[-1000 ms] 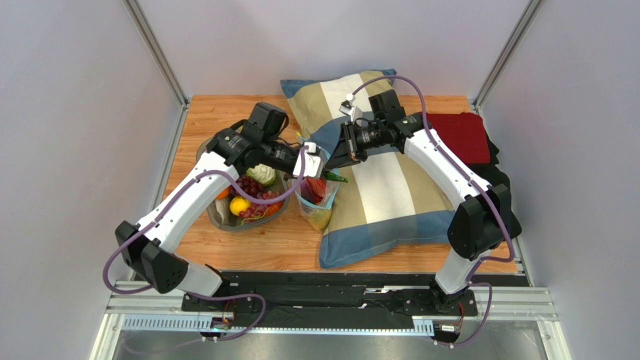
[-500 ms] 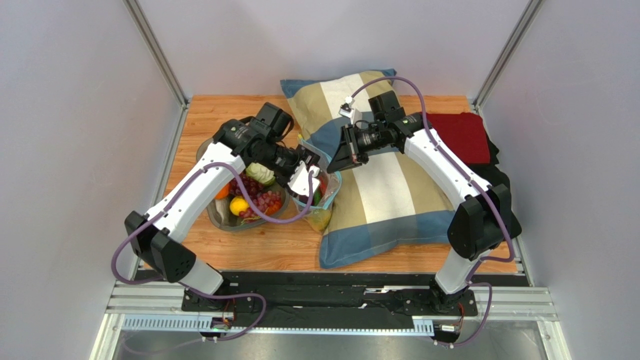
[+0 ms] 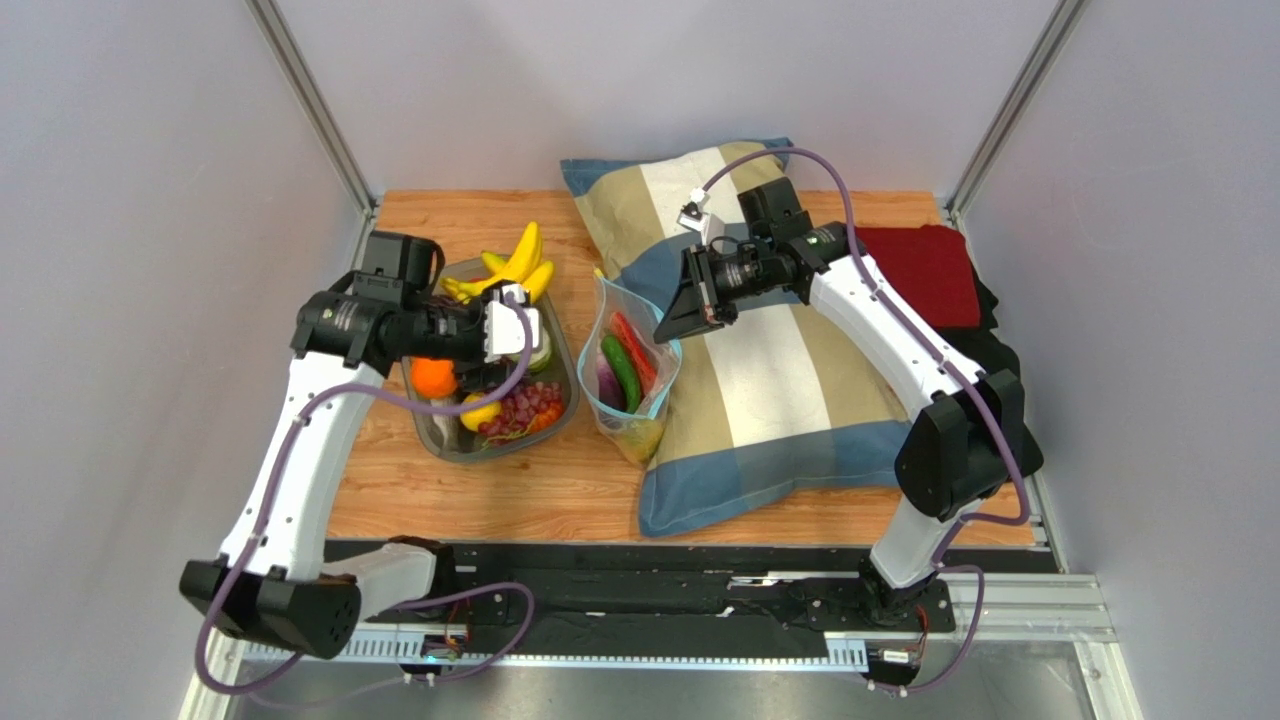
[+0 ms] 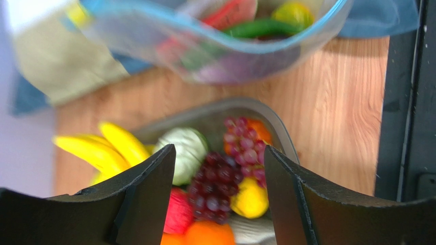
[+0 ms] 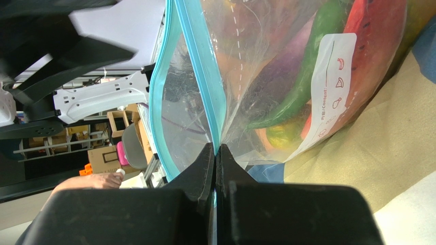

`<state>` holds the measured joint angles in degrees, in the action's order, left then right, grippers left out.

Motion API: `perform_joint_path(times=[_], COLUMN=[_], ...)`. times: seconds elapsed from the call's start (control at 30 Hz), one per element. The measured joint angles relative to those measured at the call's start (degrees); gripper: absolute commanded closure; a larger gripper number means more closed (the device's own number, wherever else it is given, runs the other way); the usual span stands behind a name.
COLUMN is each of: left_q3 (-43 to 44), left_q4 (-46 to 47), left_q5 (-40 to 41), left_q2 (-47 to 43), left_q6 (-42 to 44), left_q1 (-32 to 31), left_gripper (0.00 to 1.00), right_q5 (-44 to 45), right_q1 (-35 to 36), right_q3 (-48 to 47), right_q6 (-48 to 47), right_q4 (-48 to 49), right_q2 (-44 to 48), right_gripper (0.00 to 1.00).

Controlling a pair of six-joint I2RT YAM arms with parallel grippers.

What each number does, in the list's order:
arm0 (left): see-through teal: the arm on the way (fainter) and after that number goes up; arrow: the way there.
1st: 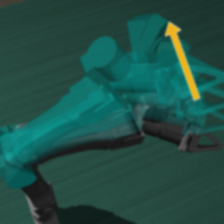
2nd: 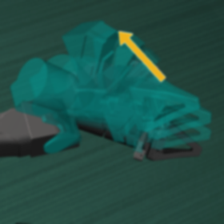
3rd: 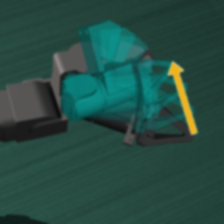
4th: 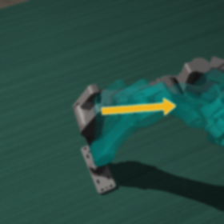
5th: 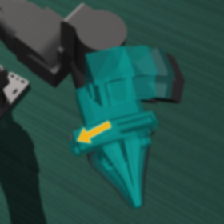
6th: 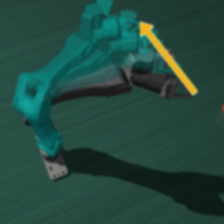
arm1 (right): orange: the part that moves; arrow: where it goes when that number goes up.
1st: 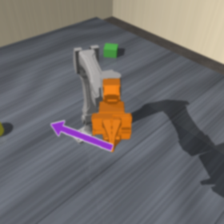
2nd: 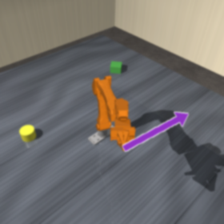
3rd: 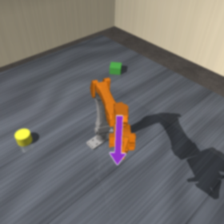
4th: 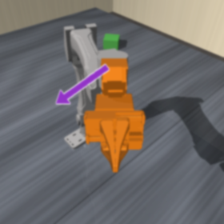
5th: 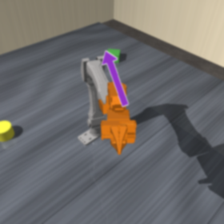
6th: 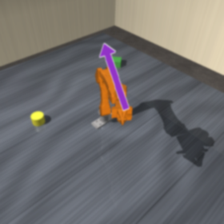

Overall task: Place the food in the zip-top bag and seal the zipper
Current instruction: Place the fake vegetable in the zipper food storage bag, then pick up the fake fruit from the bin.

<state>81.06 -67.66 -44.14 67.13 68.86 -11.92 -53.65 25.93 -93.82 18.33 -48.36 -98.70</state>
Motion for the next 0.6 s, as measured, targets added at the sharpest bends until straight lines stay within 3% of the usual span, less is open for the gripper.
perform_joint_path(times=[0.03,0.2,0.4,0.6], left_q3=[-1.5,-4.6,-4.9,-5.0], left_q4=[-0.3,-1.6,-0.2,1.3], left_q5=[0.6,5.0,10.6,16.5], left_q2=[1.0,8.8,14.4,20.2], left_q6=[0.4,4.3,10.1,15.1], left_q1=[1.7,6.6,6.9,6.9], left_gripper=[0.23,0.2,0.19,0.12], right_q5=[0.0,0.2,0.2,0.6], right_q1=[0.0,0.0,0.0,0.0], right_q3=[0.0,-0.4,-0.4,-0.8], right_q6=[0.0,-0.2,-0.2,-0.2], right_q4=[0.0,-0.3,-0.4,-0.4], right_q2=[0.0,0.0,0.0,-0.6], right_gripper=[1.0,1.0,1.0,1.0])
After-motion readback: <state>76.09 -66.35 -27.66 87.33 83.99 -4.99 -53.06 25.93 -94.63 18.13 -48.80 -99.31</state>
